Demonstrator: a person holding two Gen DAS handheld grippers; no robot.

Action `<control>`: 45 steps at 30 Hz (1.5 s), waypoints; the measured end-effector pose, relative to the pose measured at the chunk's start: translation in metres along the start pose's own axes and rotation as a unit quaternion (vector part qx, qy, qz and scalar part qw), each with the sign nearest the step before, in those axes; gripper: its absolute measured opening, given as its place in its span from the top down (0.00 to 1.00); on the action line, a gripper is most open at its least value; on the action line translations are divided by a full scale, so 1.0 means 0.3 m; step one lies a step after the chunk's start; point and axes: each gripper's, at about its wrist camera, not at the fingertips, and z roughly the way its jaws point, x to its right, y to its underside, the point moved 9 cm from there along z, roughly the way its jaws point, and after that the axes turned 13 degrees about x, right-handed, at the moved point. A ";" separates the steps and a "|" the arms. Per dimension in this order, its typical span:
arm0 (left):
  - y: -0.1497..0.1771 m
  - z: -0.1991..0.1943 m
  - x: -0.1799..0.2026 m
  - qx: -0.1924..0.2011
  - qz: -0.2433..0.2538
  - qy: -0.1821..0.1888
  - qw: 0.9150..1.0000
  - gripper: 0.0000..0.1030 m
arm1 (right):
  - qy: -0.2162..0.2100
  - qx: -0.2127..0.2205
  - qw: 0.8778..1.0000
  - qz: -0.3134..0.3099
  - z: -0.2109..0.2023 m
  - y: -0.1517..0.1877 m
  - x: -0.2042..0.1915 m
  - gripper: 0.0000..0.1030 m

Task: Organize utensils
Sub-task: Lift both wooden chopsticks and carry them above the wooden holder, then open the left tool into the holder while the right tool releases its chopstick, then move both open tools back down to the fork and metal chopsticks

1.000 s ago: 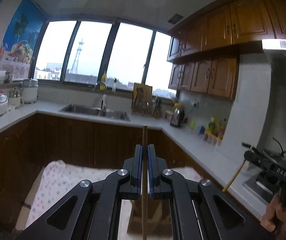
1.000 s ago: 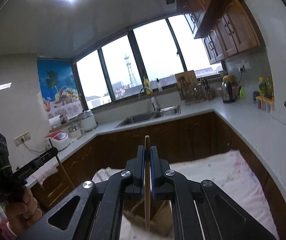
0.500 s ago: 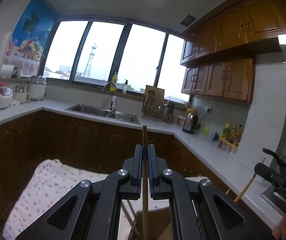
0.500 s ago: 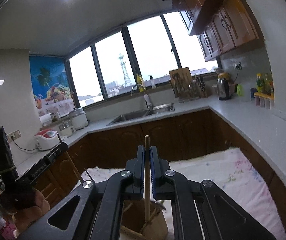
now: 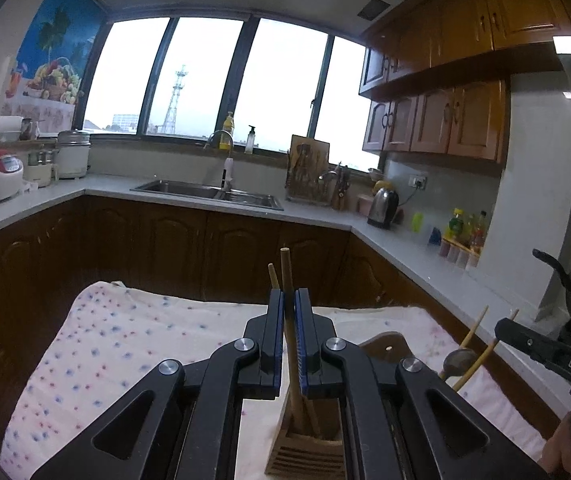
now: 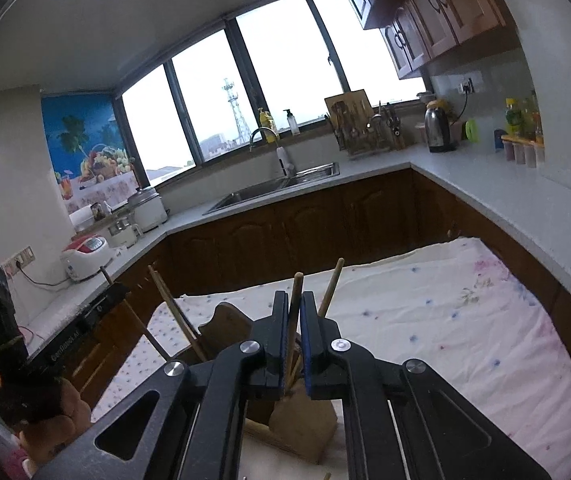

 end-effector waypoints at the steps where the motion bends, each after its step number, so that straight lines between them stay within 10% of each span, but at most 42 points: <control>1: -0.007 0.005 -0.004 -0.003 -0.002 0.000 1.000 0.96 | 0.001 -0.001 1.000 -0.001 0.002 -0.001 0.001 0.94; 14: -0.071 -0.002 -0.068 -0.035 -0.014 -0.002 0.999 0.95 | 0.001 -0.012 1.000 0.003 0.009 -0.004 -0.001 0.94; 21: -0.068 -0.008 -0.074 -0.045 -0.022 0.002 0.999 0.92 | -0.002 -0.012 1.000 0.008 -0.001 -0.004 0.011 0.78; 24: -0.086 -0.026 -0.078 -0.039 -0.029 0.002 0.999 0.70 | -0.005 -0.001 1.000 0.016 -0.024 -0.014 0.012 0.44; 32: -0.108 -0.175 -0.102 -0.016 -0.038 -0.013 0.999 0.21 | -0.012 0.024 0.999 0.041 -0.127 -0.043 0.038 0.18; 45: -0.038 -0.470 -0.126 -0.071 -0.072 -0.039 0.994 0.07 | -0.016 0.013 0.999 0.044 -0.357 0.015 0.030 0.04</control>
